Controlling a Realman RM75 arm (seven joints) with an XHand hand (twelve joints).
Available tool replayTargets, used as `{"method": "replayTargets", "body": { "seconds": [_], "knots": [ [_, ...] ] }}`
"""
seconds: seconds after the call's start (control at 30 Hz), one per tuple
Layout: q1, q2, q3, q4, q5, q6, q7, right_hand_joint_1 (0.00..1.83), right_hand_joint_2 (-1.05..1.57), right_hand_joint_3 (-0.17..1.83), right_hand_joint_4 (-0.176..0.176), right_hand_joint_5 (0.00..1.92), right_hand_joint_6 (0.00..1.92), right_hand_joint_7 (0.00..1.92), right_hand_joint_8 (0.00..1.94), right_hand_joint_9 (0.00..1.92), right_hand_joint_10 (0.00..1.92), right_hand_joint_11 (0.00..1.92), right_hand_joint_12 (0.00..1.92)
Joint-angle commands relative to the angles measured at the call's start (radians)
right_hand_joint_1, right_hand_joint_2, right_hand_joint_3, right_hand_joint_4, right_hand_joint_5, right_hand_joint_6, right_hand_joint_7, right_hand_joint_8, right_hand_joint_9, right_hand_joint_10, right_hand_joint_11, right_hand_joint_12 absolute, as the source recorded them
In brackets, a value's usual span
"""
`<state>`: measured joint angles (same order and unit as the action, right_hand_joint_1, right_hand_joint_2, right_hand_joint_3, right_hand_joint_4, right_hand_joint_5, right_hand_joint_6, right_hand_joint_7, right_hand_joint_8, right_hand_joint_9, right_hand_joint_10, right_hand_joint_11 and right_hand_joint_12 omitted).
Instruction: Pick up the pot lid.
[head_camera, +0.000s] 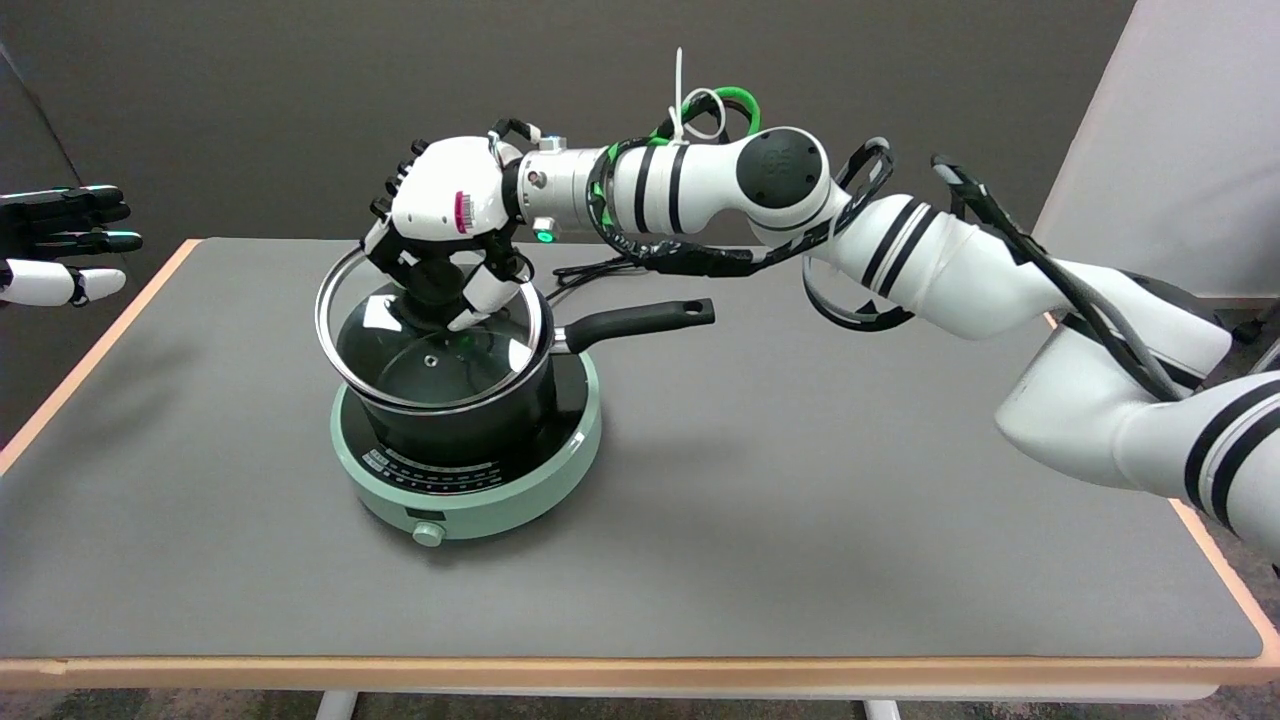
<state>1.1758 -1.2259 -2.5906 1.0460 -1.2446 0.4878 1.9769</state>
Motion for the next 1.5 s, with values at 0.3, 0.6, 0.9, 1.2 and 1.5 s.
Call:
{"method": "replayTargets", "body": {
  "seconds": [0.3,0.6,0.9,1.2,1.5],
  "knots": [
    [0.009,-0.005,0.001,0.001,0.025,0.003,0.0,1.19,0.94,0.5,-0.004,0.77,1.37,0.96,1.21,0.89,1.17,0.55,0.79],
    [0.049,-0.011,0.001,0.01,0.026,0.008,0.0,1.2,0.94,0.5,-0.02,0.76,1.37,0.97,1.21,0.91,1.2,0.58,0.86],
    [0.107,-0.02,0.001,0.011,0.036,0.014,0.0,1.2,0.95,0.49,-0.024,0.75,1.38,0.97,1.21,0.91,1.25,0.65,0.95],
    [0.143,-0.01,0.004,0.001,0.026,0.001,-0.007,1.2,0.95,0.5,-0.02,0.75,1.38,0.97,1.21,0.9,1.26,0.6,0.91],
    [0.159,0.049,0.02,0.008,-0.064,-0.06,-0.004,1.37,0.79,0.67,0.176,0.68,1.26,0.96,1.23,0.9,1.24,0.66,0.91]
  ]
}}
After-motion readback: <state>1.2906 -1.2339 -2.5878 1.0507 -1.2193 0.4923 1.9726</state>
